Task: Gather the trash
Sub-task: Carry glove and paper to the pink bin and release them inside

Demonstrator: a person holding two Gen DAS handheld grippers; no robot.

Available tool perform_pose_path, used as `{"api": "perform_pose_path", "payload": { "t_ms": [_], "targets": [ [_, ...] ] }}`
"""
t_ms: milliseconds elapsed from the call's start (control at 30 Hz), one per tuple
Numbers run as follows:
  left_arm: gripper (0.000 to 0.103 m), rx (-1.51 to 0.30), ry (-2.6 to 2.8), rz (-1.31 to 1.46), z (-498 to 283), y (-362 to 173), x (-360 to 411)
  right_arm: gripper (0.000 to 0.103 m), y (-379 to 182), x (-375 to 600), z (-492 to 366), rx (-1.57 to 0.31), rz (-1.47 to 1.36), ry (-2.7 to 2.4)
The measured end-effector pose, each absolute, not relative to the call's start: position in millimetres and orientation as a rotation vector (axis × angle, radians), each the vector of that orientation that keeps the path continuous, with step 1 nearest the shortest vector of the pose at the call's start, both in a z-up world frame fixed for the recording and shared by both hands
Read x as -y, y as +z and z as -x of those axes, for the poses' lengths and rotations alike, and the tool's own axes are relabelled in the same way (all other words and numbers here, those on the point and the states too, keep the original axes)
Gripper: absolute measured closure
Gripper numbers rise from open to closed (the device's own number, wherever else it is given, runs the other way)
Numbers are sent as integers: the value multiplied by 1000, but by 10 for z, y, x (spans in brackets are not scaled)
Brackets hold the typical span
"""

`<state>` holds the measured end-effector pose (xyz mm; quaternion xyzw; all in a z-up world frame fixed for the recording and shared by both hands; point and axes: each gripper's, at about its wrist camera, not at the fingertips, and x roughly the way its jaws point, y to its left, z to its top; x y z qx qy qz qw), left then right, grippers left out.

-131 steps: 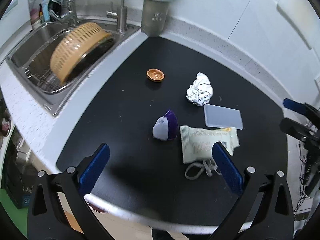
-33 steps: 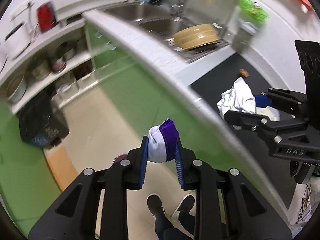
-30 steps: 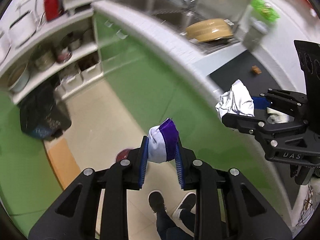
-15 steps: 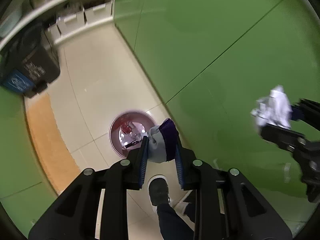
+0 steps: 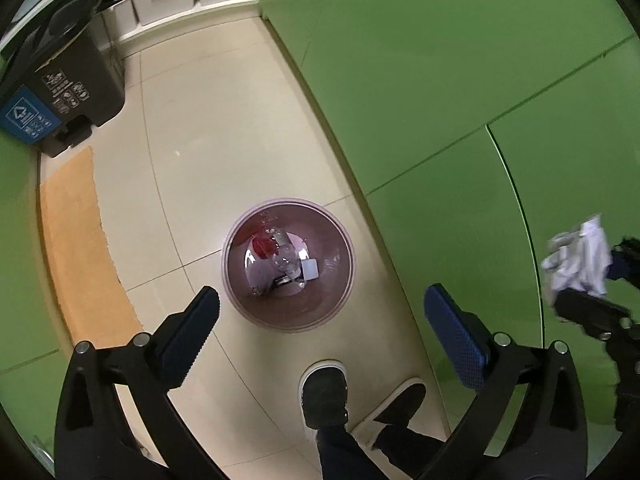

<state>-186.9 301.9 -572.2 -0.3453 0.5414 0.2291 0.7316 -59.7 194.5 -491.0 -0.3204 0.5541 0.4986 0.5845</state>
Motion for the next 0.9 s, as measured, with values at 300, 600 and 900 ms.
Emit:
{"api": "perform_pose_path", "payload": {
  "t_ms": [300, 600, 900],
  "targets": [
    [3, -1093, 592, 807, 2321, -5385, -3248, 58, -5335, -2429, 870, -1331, 771, 1269],
    [3, -1078, 642, 840, 2598, -5331, -3212, 6, -5575, -2622, 965, -1347, 803, 1260],
    [3, -1060, 625, 811, 2497, -4717, -3034, 6, -4917, -2429, 875, -1308, 803, 1215]
  ]
}}
